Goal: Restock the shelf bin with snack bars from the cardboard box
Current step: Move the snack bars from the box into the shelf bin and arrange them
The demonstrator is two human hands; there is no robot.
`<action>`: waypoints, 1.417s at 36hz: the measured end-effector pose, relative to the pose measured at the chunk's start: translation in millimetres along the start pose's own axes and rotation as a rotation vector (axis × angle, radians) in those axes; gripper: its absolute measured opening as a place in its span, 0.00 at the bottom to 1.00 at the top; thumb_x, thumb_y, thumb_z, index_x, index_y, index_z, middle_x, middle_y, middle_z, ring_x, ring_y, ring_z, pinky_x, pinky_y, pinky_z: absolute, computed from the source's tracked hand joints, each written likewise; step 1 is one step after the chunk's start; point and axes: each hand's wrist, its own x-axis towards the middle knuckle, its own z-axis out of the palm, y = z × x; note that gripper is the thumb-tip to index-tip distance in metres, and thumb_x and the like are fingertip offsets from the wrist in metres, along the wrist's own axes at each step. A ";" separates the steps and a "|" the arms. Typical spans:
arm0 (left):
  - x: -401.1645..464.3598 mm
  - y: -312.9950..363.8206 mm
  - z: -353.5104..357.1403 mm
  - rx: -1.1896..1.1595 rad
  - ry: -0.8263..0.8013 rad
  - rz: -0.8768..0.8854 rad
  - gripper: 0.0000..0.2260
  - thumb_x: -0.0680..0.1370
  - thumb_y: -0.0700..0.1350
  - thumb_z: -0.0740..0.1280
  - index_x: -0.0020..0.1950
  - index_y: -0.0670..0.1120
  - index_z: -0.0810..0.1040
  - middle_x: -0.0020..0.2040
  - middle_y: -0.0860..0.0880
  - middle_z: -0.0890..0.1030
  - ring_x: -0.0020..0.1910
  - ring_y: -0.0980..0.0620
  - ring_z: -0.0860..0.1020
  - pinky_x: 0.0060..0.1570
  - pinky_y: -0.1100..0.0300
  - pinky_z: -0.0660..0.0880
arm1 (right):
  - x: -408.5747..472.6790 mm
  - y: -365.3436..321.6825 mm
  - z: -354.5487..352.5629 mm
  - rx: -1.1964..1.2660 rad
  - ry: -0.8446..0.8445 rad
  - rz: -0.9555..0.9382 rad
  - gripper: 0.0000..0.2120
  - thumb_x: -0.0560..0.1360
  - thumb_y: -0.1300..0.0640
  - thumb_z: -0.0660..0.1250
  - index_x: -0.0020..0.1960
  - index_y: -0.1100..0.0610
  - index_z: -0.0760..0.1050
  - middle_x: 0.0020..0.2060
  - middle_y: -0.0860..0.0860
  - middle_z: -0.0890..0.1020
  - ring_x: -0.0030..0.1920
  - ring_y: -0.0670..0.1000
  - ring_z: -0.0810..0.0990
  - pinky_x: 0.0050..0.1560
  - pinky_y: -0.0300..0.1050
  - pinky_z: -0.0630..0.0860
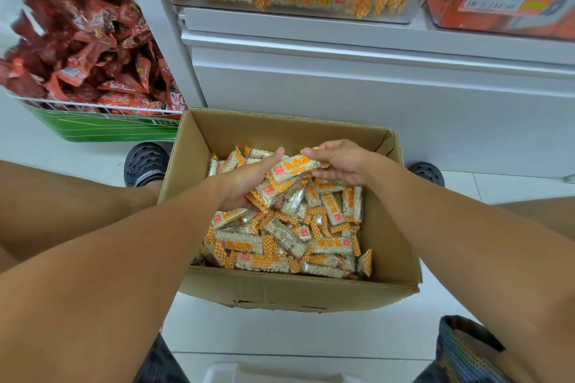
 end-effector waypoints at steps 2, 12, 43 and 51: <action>0.5 -1.2 -0.1 0.048 0.014 0.022 0.27 0.73 0.68 0.67 0.68 0.59 0.73 0.67 0.49 0.78 0.59 0.44 0.81 0.63 0.42 0.74 | 0.9 3.9 1.0 -0.036 0.005 0.008 0.12 0.70 0.55 0.78 0.45 0.58 0.77 0.47 0.57 0.80 0.38 0.48 0.82 0.37 0.37 0.81; -7.8 7.9 3.7 0.067 -0.004 0.040 0.30 0.67 0.52 0.73 0.69 0.62 0.73 0.69 0.50 0.74 0.65 0.44 0.76 0.61 0.44 0.76 | -3.6 5.6 10.9 -0.127 -0.093 -0.004 0.15 0.70 0.54 0.77 0.51 0.56 0.75 0.52 0.54 0.82 0.57 0.53 0.81 0.55 0.51 0.81; -176.1 302.3 -66.8 0.581 0.894 0.971 0.07 0.78 0.54 0.69 0.48 0.52 0.83 0.42 0.58 0.82 0.40 0.64 0.77 0.46 0.62 0.72 | -190.1 -314.4 -42.4 -1.267 0.452 -0.967 0.25 0.66 0.46 0.80 0.60 0.50 0.79 0.48 0.43 0.82 0.46 0.47 0.79 0.44 0.35 0.72; -151.6 318.2 -79.3 0.921 0.657 0.876 0.11 0.70 0.58 0.75 0.47 0.54 0.85 0.48 0.57 0.85 0.47 0.59 0.81 0.54 0.57 0.77 | -139.6 -321.2 -28.4 -1.577 0.348 -0.807 0.32 0.66 0.42 0.78 0.68 0.47 0.75 0.59 0.42 0.78 0.61 0.47 0.75 0.55 0.40 0.69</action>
